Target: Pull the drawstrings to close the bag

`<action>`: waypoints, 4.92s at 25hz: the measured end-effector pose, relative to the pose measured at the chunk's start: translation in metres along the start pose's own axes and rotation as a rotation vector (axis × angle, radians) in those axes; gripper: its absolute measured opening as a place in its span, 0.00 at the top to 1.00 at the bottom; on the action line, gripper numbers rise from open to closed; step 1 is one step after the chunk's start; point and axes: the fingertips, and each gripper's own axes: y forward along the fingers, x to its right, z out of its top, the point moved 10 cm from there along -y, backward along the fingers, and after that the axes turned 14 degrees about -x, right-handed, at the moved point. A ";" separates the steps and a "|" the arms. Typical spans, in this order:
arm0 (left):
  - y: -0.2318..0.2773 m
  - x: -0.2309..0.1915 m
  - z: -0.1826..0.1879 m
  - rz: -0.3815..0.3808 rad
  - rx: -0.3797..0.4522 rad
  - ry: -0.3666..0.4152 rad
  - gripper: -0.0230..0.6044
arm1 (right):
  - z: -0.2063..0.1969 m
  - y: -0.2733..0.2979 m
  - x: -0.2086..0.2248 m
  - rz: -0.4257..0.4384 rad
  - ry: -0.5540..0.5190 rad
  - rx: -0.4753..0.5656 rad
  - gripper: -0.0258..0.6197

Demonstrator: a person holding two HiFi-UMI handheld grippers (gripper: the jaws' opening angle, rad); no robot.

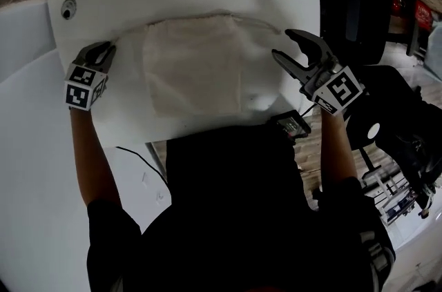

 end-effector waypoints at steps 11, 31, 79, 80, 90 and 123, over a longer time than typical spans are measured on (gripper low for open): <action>-0.001 0.003 0.005 -0.021 -0.034 -0.035 0.85 | -0.050 0.028 0.034 -0.097 -0.169 -0.349 0.63; -0.002 0.002 0.008 -0.041 -0.041 -0.024 0.85 | -0.048 0.032 0.043 -0.073 -0.083 -0.411 0.88; -0.336 0.084 -0.072 0.639 0.998 -0.110 0.89 | 0.196 -0.214 -0.113 -0.760 -0.574 0.405 0.89; -0.338 0.087 -0.073 0.628 1.012 -0.104 0.89 | 0.198 -0.218 -0.114 -0.751 -0.574 0.426 0.89; -0.391 0.124 -0.115 0.725 0.924 -0.009 0.89 | 0.218 -0.216 -0.135 -0.719 -0.690 0.467 0.89; -0.529 0.181 -0.032 1.067 1.066 0.232 0.89 | 0.229 -0.376 -0.161 -1.016 -0.605 0.698 0.89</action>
